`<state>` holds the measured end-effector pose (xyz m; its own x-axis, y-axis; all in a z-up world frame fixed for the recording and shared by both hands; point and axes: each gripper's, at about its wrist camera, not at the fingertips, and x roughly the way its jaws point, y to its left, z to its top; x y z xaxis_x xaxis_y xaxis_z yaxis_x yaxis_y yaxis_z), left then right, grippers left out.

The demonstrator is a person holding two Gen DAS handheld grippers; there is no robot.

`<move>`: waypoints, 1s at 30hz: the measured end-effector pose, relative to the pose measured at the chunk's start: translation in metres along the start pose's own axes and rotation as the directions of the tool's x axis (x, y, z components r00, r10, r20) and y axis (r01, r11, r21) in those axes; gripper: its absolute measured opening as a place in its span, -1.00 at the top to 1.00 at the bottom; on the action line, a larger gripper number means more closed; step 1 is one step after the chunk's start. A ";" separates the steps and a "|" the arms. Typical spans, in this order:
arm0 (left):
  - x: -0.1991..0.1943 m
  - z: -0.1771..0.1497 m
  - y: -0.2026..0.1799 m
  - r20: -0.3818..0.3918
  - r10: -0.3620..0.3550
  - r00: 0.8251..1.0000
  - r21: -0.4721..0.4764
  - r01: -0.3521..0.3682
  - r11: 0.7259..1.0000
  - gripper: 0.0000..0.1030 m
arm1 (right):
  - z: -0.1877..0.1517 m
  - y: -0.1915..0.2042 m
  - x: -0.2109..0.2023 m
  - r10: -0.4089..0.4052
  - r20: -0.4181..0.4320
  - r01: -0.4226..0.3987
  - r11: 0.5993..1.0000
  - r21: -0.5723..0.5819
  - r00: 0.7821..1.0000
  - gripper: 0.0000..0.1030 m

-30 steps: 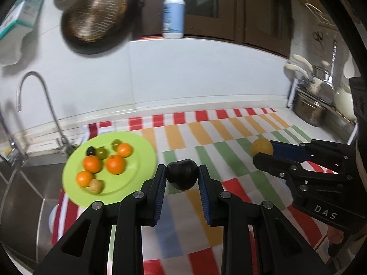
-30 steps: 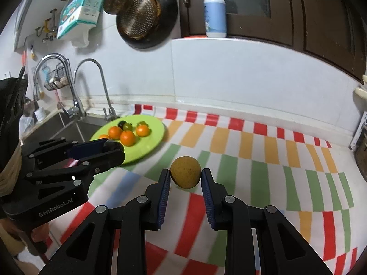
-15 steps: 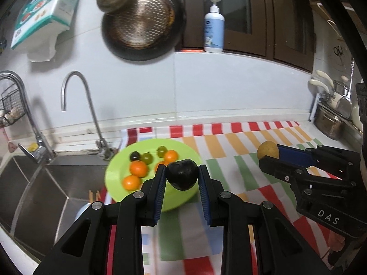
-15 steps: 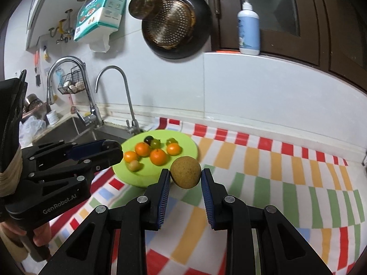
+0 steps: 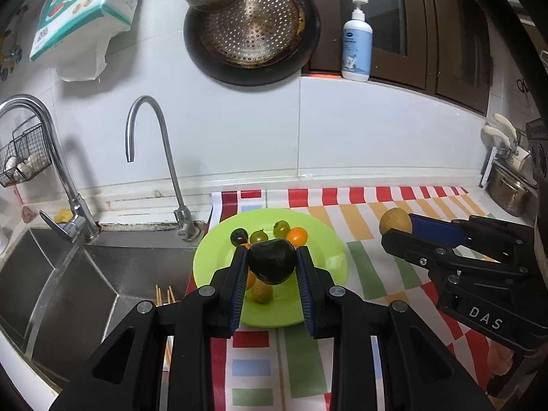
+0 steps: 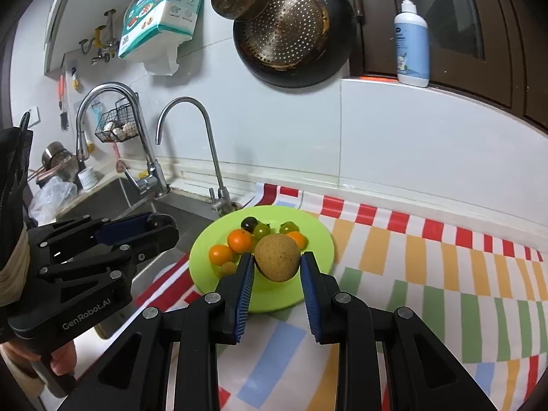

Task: Organize fruits
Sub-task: 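Carry the plum with left tool while right tool carries the yellow fruit over the plate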

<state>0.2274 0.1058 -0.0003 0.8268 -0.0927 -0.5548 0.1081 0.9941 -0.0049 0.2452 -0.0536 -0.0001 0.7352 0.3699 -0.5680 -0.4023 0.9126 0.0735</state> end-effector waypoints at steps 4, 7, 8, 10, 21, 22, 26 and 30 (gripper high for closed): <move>0.011 0.003 0.006 -0.006 0.004 1.000 -0.005 -0.004 1.000 0.46 | 0.006 0.001 0.016 0.003 -0.017 -0.003 1.000 -0.003 1.000 0.43; 0.022 0.003 0.009 -0.021 0.001 1.000 -0.010 -0.001 1.000 0.45 | 0.009 -0.001 0.032 0.018 -0.051 -0.018 1.000 -0.002 0.999 0.43; 0.027 0.003 0.009 -0.028 -0.001 1.000 -0.011 0.001 1.000 0.45 | 0.010 -0.002 0.037 0.020 -0.062 -0.020 1.000 -0.003 0.998 0.43; 0.034 0.003 0.010 -0.040 -0.002 0.999 -0.014 0.002 1.000 0.45 | 0.011 -0.004 0.047 0.020 -0.078 -0.021 1.000 -0.008 0.997 0.43; 0.081 -0.002 0.012 -0.127 -0.033 0.991 -0.038 0.028 0.999 0.46 | 0.011 -0.017 0.095 0.036 -0.155 -0.038 0.999 -0.011 0.987 0.43; 0.085 -0.002 0.012 -0.133 -0.034 0.991 -0.040 0.029 0.999 0.46 | 0.011 -0.019 0.098 0.037 -0.161 -0.039 0.999 -0.010 0.986 0.43; 0.099 -0.004 0.011 -0.157 -0.041 0.987 -0.043 0.035 0.998 0.45 | 0.008 -0.025 0.112 0.041 -0.186 -0.043 0.999 -0.007 0.982 0.43; 0.110 -0.006 0.010 -0.182 -0.050 0.982 -0.041 0.043 0.998 0.45 | 0.005 -0.028 0.124 0.042 -0.209 -0.045 0.999 -0.010 0.977 0.43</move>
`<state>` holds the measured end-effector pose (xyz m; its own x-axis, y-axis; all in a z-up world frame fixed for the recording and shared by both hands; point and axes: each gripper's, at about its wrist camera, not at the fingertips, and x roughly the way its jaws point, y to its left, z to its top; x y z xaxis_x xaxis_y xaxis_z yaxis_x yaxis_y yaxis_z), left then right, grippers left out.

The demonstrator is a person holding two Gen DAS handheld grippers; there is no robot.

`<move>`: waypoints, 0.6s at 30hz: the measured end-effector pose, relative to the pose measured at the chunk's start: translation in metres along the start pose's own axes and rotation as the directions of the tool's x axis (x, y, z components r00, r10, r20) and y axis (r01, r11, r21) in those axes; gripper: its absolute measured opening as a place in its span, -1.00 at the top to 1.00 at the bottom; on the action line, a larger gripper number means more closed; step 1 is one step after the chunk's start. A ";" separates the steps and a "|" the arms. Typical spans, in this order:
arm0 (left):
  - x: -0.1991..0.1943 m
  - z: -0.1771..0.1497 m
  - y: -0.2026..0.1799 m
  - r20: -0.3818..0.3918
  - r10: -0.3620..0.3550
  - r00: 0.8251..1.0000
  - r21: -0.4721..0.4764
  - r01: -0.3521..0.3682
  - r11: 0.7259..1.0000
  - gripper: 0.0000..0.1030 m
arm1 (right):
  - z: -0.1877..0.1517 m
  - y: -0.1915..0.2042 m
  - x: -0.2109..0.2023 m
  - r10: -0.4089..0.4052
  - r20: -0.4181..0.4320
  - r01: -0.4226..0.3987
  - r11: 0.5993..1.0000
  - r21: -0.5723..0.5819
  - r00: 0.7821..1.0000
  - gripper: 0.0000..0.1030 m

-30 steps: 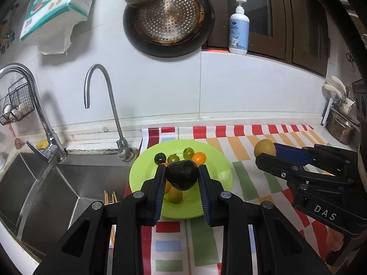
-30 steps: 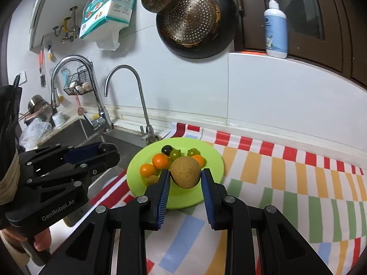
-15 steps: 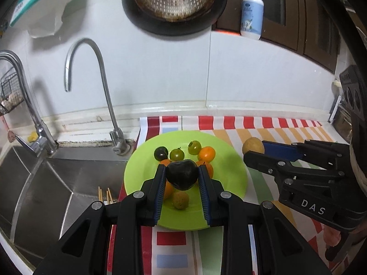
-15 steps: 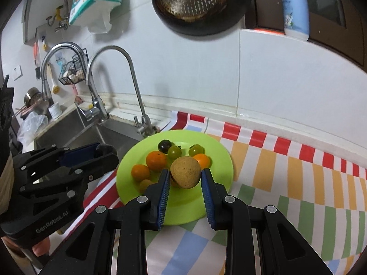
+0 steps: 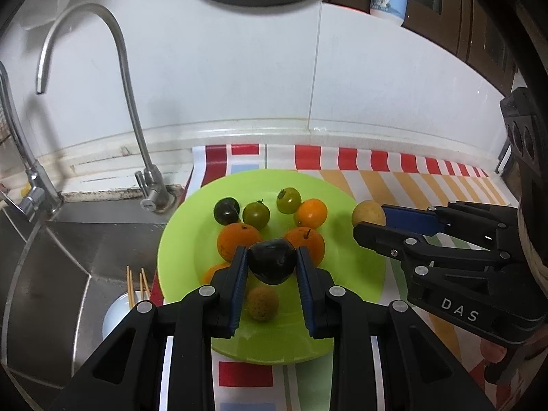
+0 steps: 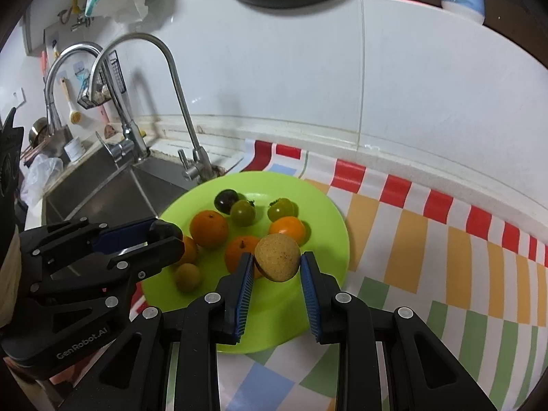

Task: Organize fruits
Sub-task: 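Open left tool onto the plate while right tool releases the yellow fruit there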

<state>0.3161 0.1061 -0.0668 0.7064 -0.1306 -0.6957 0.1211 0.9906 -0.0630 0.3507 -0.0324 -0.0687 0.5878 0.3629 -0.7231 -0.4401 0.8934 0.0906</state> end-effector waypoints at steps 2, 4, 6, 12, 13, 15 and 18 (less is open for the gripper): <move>0.004 0.000 -0.001 -0.009 -0.005 1.000 0.002 0.005 1.000 0.45 | -0.001 -0.002 0.005 0.001 -0.010 -0.001 1.000 0.002 1.000 0.43; 0.008 0.000 -0.002 -0.016 -0.006 1.000 0.005 0.007 1.000 0.45 | -0.001 -0.004 0.010 0.003 -0.020 -0.003 1.000 0.002 1.000 0.43; 0.011 0.000 -0.003 -0.024 -0.009 1.000 0.007 0.009 1.000 0.45 | -0.002 -0.006 0.014 0.003 -0.028 -0.003 1.000 0.005 1.000 0.43; 0.005 -0.001 0.000 -0.016 0.007 1.000 0.006 -0.007 1.000 0.23 | -0.002 -0.009 0.022 0.011 -0.037 -0.011 1.000 0.018 0.999 0.35; 0.001 -0.002 0.001 -0.008 0.014 1.000 0.004 -0.014 1.000 0.21 | -0.002 -0.009 0.020 0.008 -0.031 -0.007 1.000 0.021 0.999 0.17; -0.009 -0.003 0.003 0.005 0.031 1.000 0.001 -0.031 1.000 0.20 | -0.003 -0.009 0.014 -0.006 -0.015 0.006 1.000 0.031 1.000 0.09; -0.025 -0.005 0.003 0.025 0.055 0.998 -0.007 -0.055 0.998 0.07 | -0.006 -0.009 0.003 -0.022 -0.003 0.022 0.999 0.048 1.000 0.09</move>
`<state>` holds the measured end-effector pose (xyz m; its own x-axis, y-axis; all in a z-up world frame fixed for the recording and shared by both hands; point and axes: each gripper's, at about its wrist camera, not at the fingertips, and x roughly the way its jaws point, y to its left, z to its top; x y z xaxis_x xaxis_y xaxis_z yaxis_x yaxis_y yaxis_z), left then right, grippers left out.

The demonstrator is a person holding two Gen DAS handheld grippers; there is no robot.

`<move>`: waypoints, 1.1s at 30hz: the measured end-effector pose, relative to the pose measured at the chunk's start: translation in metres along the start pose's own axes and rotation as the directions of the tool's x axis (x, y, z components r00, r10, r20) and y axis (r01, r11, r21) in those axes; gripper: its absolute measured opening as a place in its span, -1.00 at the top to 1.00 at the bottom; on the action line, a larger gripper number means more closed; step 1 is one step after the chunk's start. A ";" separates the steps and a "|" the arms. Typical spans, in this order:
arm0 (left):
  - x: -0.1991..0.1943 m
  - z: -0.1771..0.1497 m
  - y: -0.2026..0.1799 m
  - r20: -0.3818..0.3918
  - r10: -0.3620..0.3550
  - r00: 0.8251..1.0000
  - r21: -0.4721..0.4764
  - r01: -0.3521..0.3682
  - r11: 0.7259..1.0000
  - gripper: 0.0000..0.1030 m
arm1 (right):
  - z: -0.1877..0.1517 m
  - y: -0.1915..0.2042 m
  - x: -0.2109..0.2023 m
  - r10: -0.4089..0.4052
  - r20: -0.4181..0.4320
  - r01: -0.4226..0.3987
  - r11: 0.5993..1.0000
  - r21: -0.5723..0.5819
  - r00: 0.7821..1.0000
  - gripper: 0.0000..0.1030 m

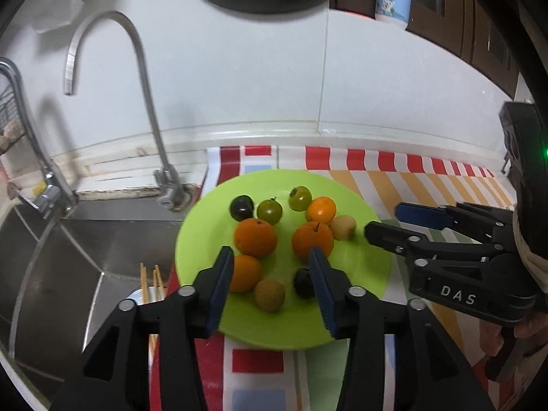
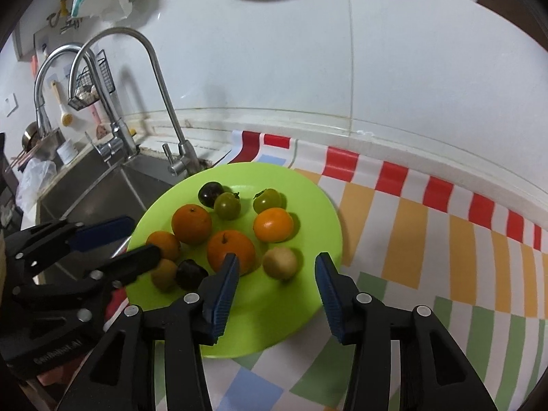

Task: Organize fruits
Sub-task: 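Open left tool onto the plate while right tool releases the yellow fruit there, then withdraw both tools from the plate back over the cloth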

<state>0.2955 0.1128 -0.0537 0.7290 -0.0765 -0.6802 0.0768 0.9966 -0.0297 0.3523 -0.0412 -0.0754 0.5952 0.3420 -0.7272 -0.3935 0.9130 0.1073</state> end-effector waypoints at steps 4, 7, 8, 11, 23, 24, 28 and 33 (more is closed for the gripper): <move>-0.026 -0.002 -0.003 0.051 0.029 0.998 0.009 -0.029 1.000 -0.15 | -0.008 0.001 -0.025 -0.044 0.034 0.042 0.998 0.037 0.998 -0.13; -0.045 -0.004 -0.008 0.097 0.046 0.994 0.018 -0.048 0.999 -0.32 | -0.015 0.003 -0.048 -0.077 0.063 0.073 0.995 0.066 0.995 -0.14; -0.052 -0.006 -0.009 0.117 0.048 0.992 0.019 -0.050 0.999 -0.36 | -0.018 0.004 -0.058 -0.092 0.071 0.086 0.993 0.080 0.993 -0.15; -0.067 -0.010 -0.011 0.153 0.026 0.988 0.028 -0.031 0.999 -0.46 | -0.027 0.008 -0.084 -0.133 0.107 0.120 0.985 0.122 0.985 -0.39; -0.122 -0.027 -0.018 0.223 -0.043 0.974 0.100 0.021 0.995 -0.69 | -0.060 0.038 -0.162 -0.311 0.188 0.269 0.938 0.220 0.932 -0.50; -0.126 -0.028 -0.020 0.224 -0.043 0.974 0.104 0.020 0.994 -0.69 | -0.063 0.040 -0.167 -0.319 0.193 0.275 0.935 0.224 0.928 -0.50; -0.144 -0.032 -0.027 0.241 -0.053 0.969 0.104 0.028 0.994 -0.69 | -0.073 0.044 -0.190 -0.335 0.209 0.286 0.929 0.234 0.918 -0.50; -0.172 -0.042 -0.040 0.268 -0.046 0.962 0.092 0.022 0.996 -0.69 | -0.083 0.049 -0.218 -0.341 0.238 0.293 0.932 0.213 0.910 -0.50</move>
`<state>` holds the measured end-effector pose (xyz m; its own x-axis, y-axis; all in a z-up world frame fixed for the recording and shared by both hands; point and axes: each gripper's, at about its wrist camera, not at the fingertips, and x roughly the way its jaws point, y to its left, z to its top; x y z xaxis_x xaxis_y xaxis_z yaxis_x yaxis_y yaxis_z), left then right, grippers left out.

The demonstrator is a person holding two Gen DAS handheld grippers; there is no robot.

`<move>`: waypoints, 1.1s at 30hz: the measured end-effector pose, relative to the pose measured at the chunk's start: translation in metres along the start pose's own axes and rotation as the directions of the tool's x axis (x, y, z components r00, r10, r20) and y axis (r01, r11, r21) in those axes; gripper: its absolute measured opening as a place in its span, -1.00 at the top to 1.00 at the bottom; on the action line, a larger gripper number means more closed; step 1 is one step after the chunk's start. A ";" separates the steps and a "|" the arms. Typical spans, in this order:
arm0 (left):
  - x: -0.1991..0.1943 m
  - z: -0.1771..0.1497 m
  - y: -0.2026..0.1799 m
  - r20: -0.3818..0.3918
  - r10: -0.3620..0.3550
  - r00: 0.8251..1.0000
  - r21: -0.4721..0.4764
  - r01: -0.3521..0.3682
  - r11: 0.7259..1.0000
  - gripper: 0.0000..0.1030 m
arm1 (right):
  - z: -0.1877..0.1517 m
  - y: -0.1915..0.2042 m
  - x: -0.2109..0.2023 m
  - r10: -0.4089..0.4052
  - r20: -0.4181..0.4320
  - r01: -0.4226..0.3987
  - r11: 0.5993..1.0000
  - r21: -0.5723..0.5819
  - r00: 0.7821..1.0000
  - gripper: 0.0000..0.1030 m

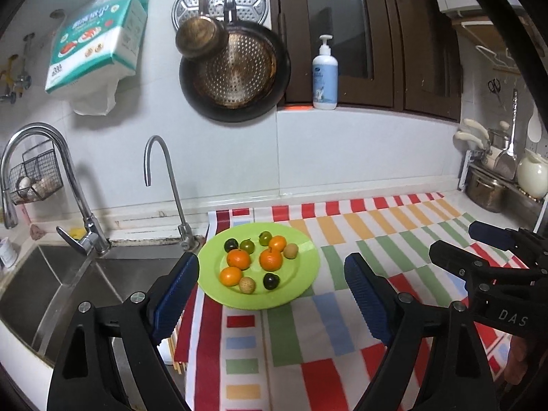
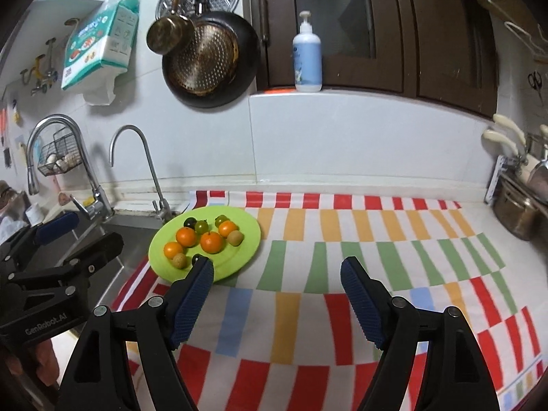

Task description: Organize fruits

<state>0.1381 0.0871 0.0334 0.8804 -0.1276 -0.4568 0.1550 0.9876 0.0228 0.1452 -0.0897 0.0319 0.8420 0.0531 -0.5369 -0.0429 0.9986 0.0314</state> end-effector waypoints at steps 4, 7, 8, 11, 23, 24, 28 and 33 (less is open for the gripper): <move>-0.020 -0.004 -0.011 0.015 0.011 1.000 0.004 -0.011 1.000 -0.71 | -0.004 -0.007 -0.024 -0.006 0.022 0.006 1.000 -0.006 1.000 -0.50; -0.034 -0.008 -0.018 0.020 0.020 1.000 0.000 -0.020 1.000 -0.76 | -0.009 -0.012 -0.040 -0.014 0.035 0.014 1.000 -0.011 0.999 -0.50; -0.037 -0.009 -0.020 0.021 0.019 1.000 0.001 -0.019 1.000 -0.76 | -0.012 -0.014 -0.046 -0.015 0.038 0.015 1.000 -0.009 0.999 -0.50; -0.050 -0.014 -0.028 0.027 0.034 0.999 0.001 -0.035 0.999 -0.84 | -0.020 -0.019 -0.059 -0.012 0.037 0.012 1.000 0.002 0.999 -0.61; -0.084 -0.029 -0.054 0.028 0.042 0.999 -0.013 -0.042 0.999 -0.95 | -0.043 -0.041 -0.102 -0.022 0.051 0.022 1.000 0.003 0.998 -0.62; -0.086 -0.030 -0.056 0.029 0.043 0.999 -0.012 -0.043 0.999 -0.95 | -0.045 -0.043 -0.105 -0.025 0.053 0.024 1.000 0.004 0.998 -0.62; -0.092 -0.031 -0.062 0.032 0.046 0.998 -0.005 -0.046 0.999 -0.95 | -0.048 -0.047 -0.113 -0.031 0.060 0.031 1.000 0.004 0.998 -0.62; -0.096 -0.031 -0.064 0.035 0.044 0.998 -0.002 -0.044 0.999 -0.96 | -0.052 -0.051 -0.119 -0.035 0.067 0.035 0.999 0.001 0.997 -0.62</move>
<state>0.0295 0.0388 0.0482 0.9015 -0.0873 -0.4240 0.1154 0.9925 0.0410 0.0195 -0.1471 0.0507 0.8770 0.0178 -0.4802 -0.0131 0.9998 0.0132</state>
